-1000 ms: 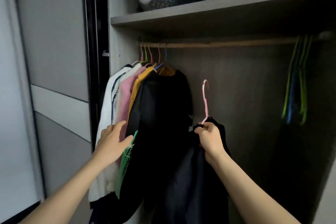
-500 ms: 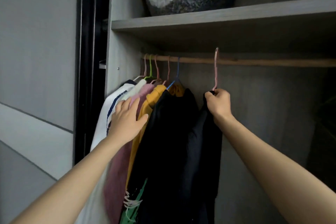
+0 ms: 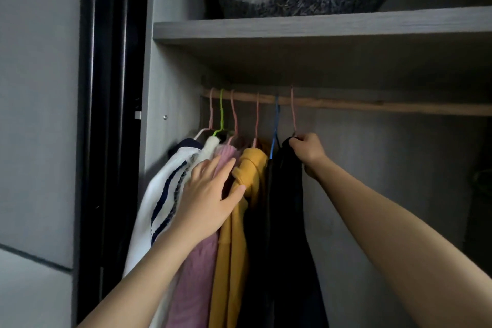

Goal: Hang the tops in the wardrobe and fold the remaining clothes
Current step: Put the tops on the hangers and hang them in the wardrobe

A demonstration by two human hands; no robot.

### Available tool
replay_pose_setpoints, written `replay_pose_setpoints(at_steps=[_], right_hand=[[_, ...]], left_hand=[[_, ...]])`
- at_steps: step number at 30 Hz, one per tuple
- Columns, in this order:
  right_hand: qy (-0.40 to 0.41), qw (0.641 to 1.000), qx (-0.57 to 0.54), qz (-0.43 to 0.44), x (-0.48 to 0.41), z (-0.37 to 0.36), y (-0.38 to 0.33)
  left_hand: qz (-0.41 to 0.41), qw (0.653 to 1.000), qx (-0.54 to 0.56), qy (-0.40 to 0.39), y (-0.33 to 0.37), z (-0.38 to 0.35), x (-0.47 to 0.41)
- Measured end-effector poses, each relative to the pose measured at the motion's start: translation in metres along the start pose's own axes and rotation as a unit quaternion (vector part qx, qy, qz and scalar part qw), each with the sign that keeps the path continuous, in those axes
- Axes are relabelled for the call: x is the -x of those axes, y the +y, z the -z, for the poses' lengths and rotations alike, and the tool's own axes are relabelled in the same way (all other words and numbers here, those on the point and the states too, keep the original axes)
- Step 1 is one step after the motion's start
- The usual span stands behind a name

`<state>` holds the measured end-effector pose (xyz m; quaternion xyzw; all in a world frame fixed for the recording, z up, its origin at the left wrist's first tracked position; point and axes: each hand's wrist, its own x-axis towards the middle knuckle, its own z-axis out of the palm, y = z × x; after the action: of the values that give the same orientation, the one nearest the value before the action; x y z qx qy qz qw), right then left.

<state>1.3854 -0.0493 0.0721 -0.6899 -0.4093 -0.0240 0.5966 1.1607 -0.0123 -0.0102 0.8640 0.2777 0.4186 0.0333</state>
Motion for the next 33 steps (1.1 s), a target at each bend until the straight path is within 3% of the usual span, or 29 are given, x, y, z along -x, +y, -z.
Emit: replay_pose_setpoints(at_steps=[5,11,14,17,20,24,26,28,33], right_hand=[[-0.031,0.998,0.046,-0.004,-0.003,-0.024,0.02],[-0.062,0.994,0.092,0.023,0.006,-0.003,0.021],[-0.036,0.992,0.115,0.04,0.017,0.033,0.022],[0.03,0.971,0.233,0.041,0.029,0.089,0.029],[0.109,0.921,0.373,0.031,0.051,0.159,0.035],[0.184,0.775,0.603,0.036,0.097,0.264,0.046],[0.194,0.702,0.685,0.014,0.118,0.303,0.052],[0.176,0.655,0.735,-0.029,0.138,0.331,0.055],[0.104,0.638,0.754,-0.12,0.166,0.367,0.061]], left_hand=[[-0.02,0.998,-0.045,0.03,-0.001,-0.007,-0.005],[-0.014,0.998,-0.023,0.064,0.016,-0.013,-0.006],[-0.035,0.996,0.015,0.081,0.038,-0.012,-0.007],[-0.078,0.993,0.023,0.091,0.072,-0.019,-0.009],[-0.113,0.988,0.04,0.094,0.112,-0.033,-0.013],[-0.147,0.98,0.084,0.105,0.17,-0.058,-0.013],[-0.151,0.979,0.112,0.074,0.195,-0.07,-0.011],[-0.152,0.981,0.117,0.016,0.218,-0.085,-0.008],[-0.158,0.978,0.118,-0.061,0.257,-0.122,0.004]])
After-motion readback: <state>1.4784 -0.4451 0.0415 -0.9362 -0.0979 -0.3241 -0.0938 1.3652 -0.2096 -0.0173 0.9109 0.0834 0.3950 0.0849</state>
